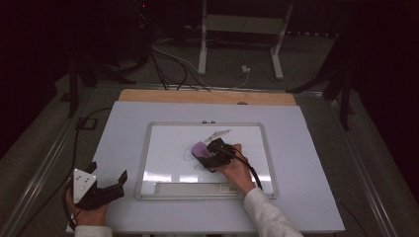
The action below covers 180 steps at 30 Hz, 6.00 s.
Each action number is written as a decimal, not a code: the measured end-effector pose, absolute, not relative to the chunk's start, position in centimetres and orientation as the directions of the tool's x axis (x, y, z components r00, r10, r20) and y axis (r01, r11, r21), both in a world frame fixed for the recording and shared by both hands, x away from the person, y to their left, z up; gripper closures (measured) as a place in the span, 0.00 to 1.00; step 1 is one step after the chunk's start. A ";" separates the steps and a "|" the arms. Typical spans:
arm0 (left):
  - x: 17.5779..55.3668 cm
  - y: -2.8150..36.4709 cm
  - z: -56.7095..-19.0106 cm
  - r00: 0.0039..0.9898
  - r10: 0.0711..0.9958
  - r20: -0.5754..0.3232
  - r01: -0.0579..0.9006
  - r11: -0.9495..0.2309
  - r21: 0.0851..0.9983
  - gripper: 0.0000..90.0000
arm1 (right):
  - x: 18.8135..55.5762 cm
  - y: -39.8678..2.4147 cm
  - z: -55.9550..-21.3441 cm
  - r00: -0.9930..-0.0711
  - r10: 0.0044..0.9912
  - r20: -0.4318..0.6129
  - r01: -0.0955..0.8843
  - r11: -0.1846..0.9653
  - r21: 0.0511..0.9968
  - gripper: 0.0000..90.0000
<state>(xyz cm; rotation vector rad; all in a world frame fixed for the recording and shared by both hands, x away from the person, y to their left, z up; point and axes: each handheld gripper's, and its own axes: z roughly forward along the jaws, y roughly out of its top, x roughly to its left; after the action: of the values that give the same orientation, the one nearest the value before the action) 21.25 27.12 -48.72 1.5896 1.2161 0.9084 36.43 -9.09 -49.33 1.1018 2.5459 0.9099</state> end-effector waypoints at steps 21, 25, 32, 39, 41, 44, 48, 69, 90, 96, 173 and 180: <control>21.3 27.1 -48.8 0.249 0.968 0.030 0.304 -0.108 0.947 0.01 | 39.2 -8.6 -49.4 -0.548 0.836 -0.028 0.637 0.440 0.633 0.45; 21.4 27.1 -48.8 0.251 0.968 0.031 0.304 -0.109 0.947 0.01 | 38.8 -7.7 -49.3 -0.615 0.788 -0.005 0.617 0.485 0.620 0.45; 21.3 27.1 -48.7 0.248 0.968 0.028 0.301 -0.104 0.948 0.01 | 39.2 -7.1 -49.2 -0.582 0.810 -0.071 0.614 0.495 0.615 0.46; 21.3 27.1 -48.8 0.250 0.968 0.030 0.303 -0.107 0.947 0.01 | 38.6 -5.6 -49.1 -0.683 0.730 -0.018 0.577 0.554 0.600 0.46; 21.3 27.1 -48.8 0.246 0.969 0.023 0.300 -0.099 0.949 0.01 | 38.1 -5.0 -49.0 -0.714 0.700 -0.032 0.547 0.586 0.597 0.46; 21.2 27.2 -48.7 0.246 0.969 0.024 0.301 -0.100 0.948 0.01 | 38.6 -5.5 -49.0 -0.673 0.737 -0.065 0.564 0.567 0.600 0.45; 21.3 27.2 -48.8 0.248 0.969 0.026 0.304 -0.103 0.947 0.01 | 39.5 -6.8 -49.2 -0.590 0.807 -0.028 0.629 0.480 0.612 0.45; 21.3 27.1 -48.8 0.249 0.968 0.027 0.304 -0.105 0.947 0.01 | 36.8 -5.2 -49.3 -0.745 0.665 0.049 0.548 0.569 0.613 0.45; 21.3 27.1 -48.8 0.248 0.968 0.028 0.305 -0.105 0.947 0.01 | 36.9 -6.0 -49.4 -0.707 0.707 0.002 0.550 0.548 0.631 0.45; 21.4 27.0 -48.9 0.252 0.967 0.030 0.308 -0.110 0.945 0.01 | 37.3 -6.7 -49.6 -0.656 0.754 0.034 0.593 0.486 0.642 0.45; 21.4 27.1 -48.9 0.251 0.968 0.028 0.310 -0.107 0.945 0.01 | 37.9 -12.0 -49.3 -0.499 0.840 -0.211 0.566 0.501 0.655 0.67; 21.4 27.1 -48.9 0.250 0.968 0.027 0.309 -0.106 0.945 0.01 | 37.5 -11.9 -48.2 -0.506 0.844 -0.176 0.543 0.470 0.695 0.68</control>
<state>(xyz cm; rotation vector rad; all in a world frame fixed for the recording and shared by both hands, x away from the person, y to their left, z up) 21.41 27.07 -48.92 1.6008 1.2161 0.8996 37.54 -11.88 -48.24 1.1503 2.2157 0.7887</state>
